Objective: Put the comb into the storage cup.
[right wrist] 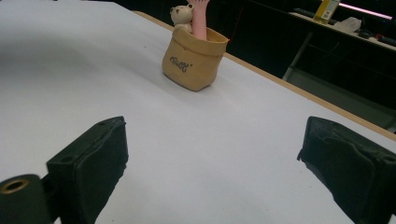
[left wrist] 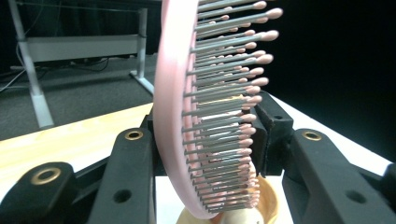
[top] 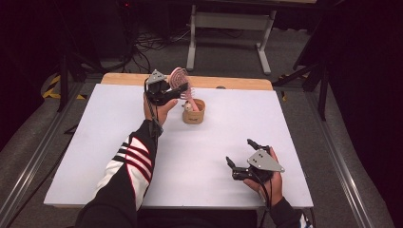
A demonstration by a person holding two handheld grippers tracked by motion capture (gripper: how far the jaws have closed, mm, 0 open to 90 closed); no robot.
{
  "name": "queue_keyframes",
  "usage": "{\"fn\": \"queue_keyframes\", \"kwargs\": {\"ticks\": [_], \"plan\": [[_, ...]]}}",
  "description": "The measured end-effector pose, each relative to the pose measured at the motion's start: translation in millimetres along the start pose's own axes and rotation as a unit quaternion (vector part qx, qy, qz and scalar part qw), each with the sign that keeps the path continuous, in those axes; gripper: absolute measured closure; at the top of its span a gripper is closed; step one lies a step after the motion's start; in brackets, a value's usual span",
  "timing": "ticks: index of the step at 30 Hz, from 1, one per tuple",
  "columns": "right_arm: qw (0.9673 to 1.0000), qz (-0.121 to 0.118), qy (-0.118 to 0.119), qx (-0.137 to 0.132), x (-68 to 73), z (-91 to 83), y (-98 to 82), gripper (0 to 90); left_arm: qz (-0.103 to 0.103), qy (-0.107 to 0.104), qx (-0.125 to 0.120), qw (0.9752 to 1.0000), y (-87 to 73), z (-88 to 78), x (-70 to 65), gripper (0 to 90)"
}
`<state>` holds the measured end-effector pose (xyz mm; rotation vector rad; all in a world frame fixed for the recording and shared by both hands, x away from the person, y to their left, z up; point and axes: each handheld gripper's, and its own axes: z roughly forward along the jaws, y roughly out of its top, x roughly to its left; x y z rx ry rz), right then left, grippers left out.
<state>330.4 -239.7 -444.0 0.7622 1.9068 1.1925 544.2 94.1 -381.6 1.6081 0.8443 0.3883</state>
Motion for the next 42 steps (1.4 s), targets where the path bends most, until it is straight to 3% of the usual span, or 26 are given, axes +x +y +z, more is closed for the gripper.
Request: {"fn": "queue_keyframes", "kwargs": {"ticks": [21,42], "plan": [[1.0000,-0.002,0.002,0.002,0.3,1.1,-0.6,7.7,-0.010,0.012,0.001,0.9999,-6.8,-14.8,18.3,57.3],[1.0000,-0.004,0.003,0.003,0.7,1.2,-0.7,7.6,0.004,0.022,0.008,0.9997,-4.8,-16.8,17.4,54.7]]}}
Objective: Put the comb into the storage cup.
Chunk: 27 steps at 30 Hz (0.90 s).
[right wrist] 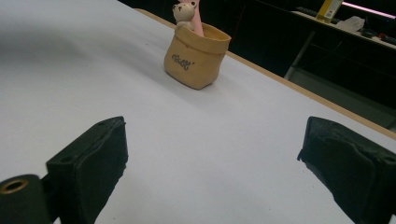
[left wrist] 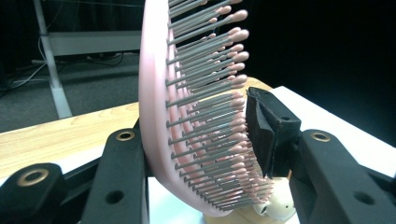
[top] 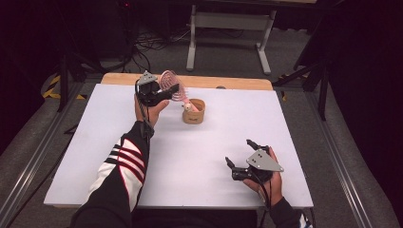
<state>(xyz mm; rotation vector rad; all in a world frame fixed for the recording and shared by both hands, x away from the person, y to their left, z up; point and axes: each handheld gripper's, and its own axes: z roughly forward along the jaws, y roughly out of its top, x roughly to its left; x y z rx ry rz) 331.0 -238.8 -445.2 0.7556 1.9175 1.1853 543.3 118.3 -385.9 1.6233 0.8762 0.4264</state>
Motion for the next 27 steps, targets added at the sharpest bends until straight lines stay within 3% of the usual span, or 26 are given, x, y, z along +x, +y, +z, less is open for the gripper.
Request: {"fn": "queue_keyframes", "kwargs": {"ticks": [9,18,27], "plan": [[1.0000,0.000,0.001,-0.001,-0.1,-0.2,0.3,7.6,0.011,0.006,-0.008,0.9999,3.7,-3.3,-0.4,53.1],[1.0000,0.000,0.000,-0.001,-0.2,-0.3,0.5,7.6,0.036,0.018,0.003,0.9992,9.0,-8.1,-2.0,45.9],[1.0000,-0.001,0.001,0.001,0.3,-0.4,0.4,7.6,0.065,0.042,-0.004,0.9970,17.7,-13.6,-10.9,28.5]]}}
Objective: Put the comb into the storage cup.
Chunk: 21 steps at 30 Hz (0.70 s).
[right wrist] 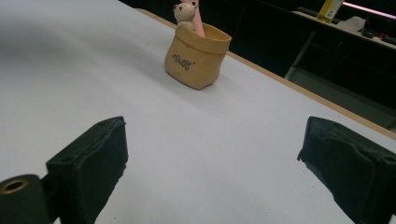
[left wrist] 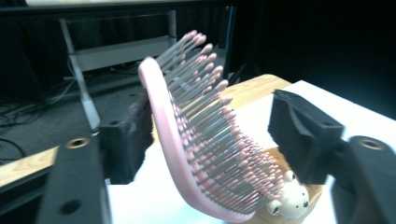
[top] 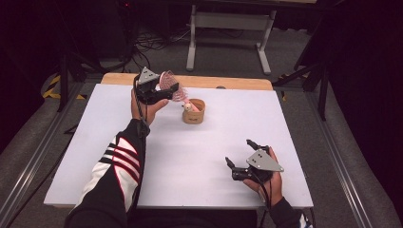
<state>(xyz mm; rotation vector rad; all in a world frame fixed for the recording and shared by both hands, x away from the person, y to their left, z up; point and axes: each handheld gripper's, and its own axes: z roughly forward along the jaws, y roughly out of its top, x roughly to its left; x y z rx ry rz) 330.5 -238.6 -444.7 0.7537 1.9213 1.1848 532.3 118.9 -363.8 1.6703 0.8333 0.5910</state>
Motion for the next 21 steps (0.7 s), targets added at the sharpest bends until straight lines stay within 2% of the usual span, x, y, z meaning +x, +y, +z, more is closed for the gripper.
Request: {"fn": "queue_keyframes", "kwargs": {"ticks": [5,8,12,21], "plan": [[1.0000,0.000,-0.001,0.000,-0.2,0.0,0.1,7.6,0.006,0.010,0.004,0.9999,2.4,-3.0,-0.9,21.3],[1.0000,-0.001,-0.001,0.000,0.0,0.2,0.0,7.6,-0.003,0.011,-0.003,0.9999,1.6,-4.7,1.7,18.5],[1.0000,-0.002,0.000,0.001,0.0,0.5,-0.1,7.6,-0.005,0.011,-0.006,0.9999,1.2,-6.0,3.3,16.7],[1.0000,-0.003,-0.003,-0.002,-0.8,-0.7,0.5,7.6,0.010,0.014,-0.009,0.9998,4.5,-12.0,3.2,11.9]]}}
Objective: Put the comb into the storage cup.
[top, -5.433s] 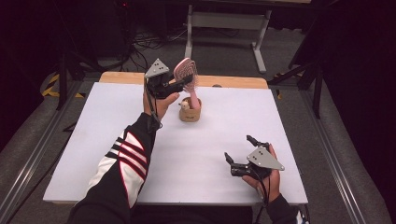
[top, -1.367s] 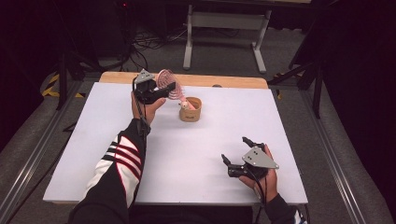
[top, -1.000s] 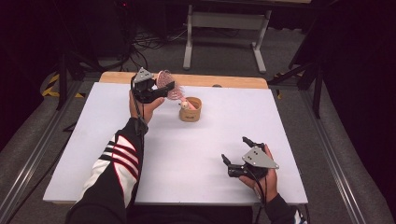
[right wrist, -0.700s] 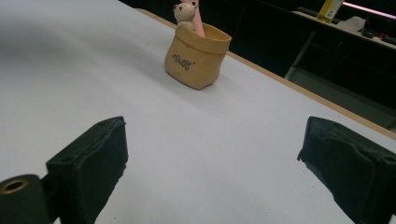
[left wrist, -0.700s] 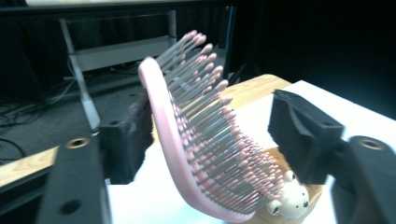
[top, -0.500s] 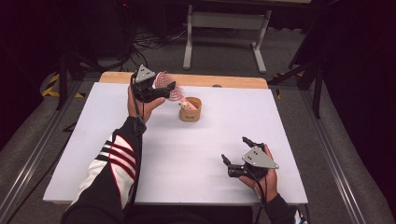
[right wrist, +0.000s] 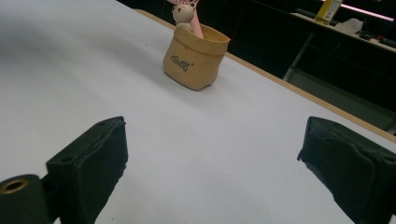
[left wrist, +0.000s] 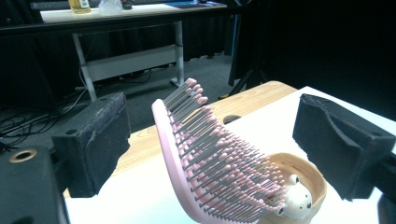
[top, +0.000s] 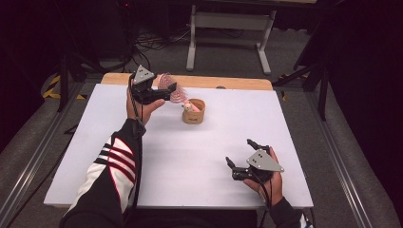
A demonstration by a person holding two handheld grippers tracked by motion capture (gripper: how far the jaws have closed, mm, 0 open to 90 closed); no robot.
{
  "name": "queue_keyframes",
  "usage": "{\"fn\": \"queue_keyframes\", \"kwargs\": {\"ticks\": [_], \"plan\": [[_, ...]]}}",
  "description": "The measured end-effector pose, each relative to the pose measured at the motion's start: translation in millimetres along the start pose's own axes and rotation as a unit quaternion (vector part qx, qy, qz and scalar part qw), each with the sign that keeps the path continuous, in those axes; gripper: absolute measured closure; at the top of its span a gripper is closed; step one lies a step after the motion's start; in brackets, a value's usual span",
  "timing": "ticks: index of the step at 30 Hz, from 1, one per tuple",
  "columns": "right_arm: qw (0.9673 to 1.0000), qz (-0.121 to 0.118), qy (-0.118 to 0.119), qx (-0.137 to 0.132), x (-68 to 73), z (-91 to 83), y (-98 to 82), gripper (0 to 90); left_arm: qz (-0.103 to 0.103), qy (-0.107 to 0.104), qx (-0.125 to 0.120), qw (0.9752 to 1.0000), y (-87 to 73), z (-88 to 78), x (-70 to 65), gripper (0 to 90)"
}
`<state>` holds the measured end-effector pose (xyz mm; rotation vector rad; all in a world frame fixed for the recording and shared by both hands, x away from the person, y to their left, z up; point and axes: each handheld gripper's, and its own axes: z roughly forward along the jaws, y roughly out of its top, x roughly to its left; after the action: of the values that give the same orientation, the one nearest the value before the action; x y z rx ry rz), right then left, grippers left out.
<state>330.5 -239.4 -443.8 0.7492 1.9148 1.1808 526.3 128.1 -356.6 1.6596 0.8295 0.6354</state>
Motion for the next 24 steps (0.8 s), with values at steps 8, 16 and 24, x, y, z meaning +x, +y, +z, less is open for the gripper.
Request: {"fn": "queue_keyframes", "kwargs": {"ticks": [8,16,24], "plan": [[1.0000,0.001,0.000,-0.003,-0.7,-1.0,0.7,7.6,0.012,-0.003,0.002,0.9999,2.3,-4.2,0.4,10.6],[1.0000,0.004,-0.003,-0.007,-1.8,-2.4,1.3,7.6,0.031,-0.009,0.006,0.9995,5.4,-8.7,-3.6,9.6],[0.9999,0.008,-0.001,-0.011,-2.2,-3.4,2.1,7.2,0.053,-0.012,0.003,0.9985,6.1,-17.9,-7.7,8.1]]}}
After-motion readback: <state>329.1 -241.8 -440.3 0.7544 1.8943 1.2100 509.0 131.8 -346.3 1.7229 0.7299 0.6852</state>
